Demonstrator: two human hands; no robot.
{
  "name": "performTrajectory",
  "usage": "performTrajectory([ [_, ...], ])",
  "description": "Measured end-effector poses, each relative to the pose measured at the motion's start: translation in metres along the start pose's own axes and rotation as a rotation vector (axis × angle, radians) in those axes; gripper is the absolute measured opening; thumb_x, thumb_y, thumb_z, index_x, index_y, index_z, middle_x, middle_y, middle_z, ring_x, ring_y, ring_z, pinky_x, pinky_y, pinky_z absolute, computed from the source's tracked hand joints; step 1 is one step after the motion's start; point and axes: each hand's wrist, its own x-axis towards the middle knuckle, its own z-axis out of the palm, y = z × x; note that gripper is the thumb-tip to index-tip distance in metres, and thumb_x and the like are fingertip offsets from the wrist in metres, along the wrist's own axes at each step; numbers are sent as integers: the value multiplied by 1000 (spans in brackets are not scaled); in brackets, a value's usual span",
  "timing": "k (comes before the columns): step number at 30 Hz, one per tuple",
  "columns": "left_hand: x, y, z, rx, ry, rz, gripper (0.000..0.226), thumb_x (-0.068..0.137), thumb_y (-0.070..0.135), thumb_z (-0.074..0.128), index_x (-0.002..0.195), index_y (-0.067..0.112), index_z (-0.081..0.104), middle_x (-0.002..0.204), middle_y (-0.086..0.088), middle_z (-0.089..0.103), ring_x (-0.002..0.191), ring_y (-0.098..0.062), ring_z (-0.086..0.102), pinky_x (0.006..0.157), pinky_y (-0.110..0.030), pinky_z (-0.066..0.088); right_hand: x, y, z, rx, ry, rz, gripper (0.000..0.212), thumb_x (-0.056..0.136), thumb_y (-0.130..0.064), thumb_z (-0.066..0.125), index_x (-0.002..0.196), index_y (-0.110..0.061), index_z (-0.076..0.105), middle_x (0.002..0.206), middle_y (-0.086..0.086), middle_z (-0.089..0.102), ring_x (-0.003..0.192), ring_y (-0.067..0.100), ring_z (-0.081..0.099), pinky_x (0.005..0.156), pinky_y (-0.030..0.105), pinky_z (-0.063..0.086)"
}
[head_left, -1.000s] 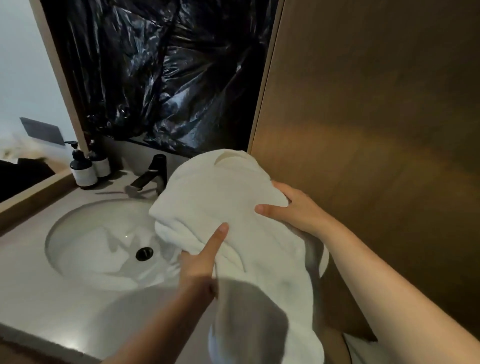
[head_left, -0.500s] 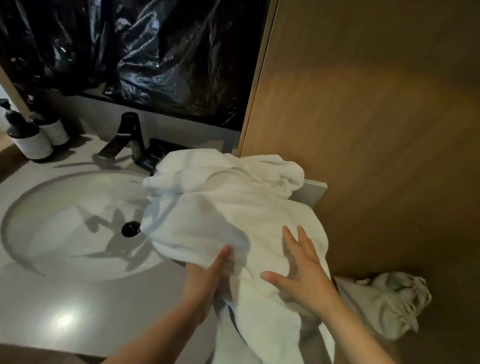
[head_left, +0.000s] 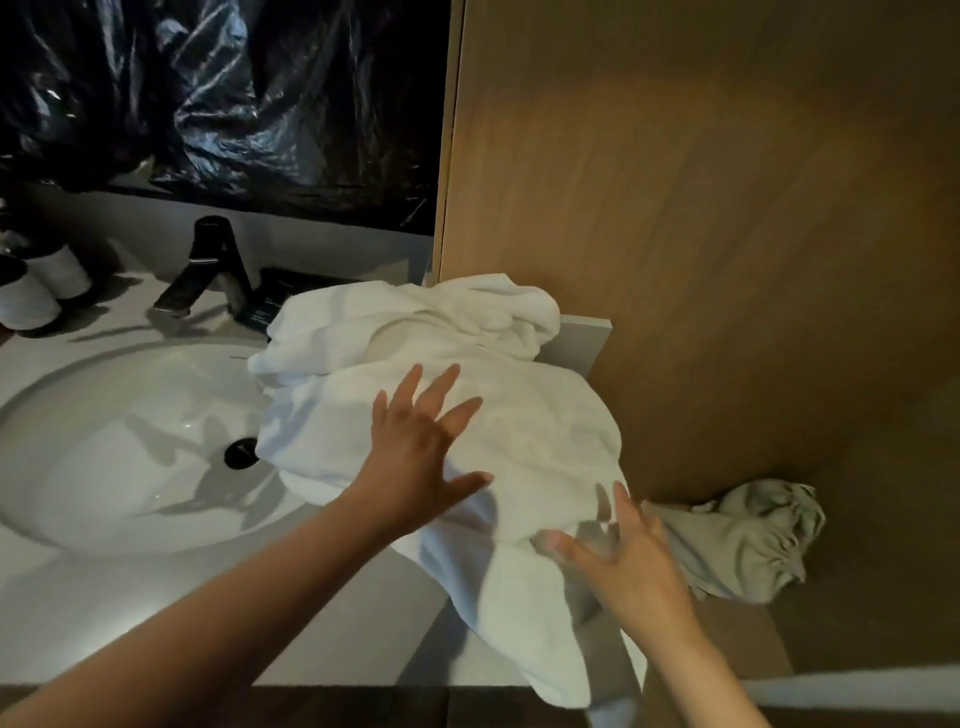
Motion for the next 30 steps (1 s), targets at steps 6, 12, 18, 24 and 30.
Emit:
performTrajectory([
  [6,29,-11,39,240,-201,31,96,73,81,49,152,37,15,162,2,-10,147,-37,-11,112,-67,3,-12,29,16,18,-70,125,114,68,-85,53,155,-37,-5,151,5,40,132,29,45,99,36,43],
  [12,52,-19,44,252,-268,27,97,68,85,49,150,39,21,162,1,8,147,-36,8,112,-63,12,-4,24,40,490,4,211,102,77,-63,68,156,-31,11,158,2,27,141,28,35,112,43,35],
  [18,55,-20,44,294,-252,59,92,70,85,45,146,37,29,158,1,24,141,-33,25,110,-50,23,23,6,42,1062,262,501,72,85,3,69,146,-10,35,129,19,54,87,25,62,73,32,49],
  [24,58,-28,46,162,-301,4,108,56,100,12,143,39,32,156,3,29,140,-30,29,111,-52,25,70,-35,-4,1386,303,213,52,87,12,59,134,-11,53,129,15,61,112,29,62,97,40,52],
  [30,61,-35,53,120,-344,-15,127,38,107,14,145,38,22,158,0,19,145,-32,15,114,-59,16,108,-69,16,780,38,-86,70,95,-33,62,154,-25,26,157,-4,32,140,15,35,113,31,31],
])
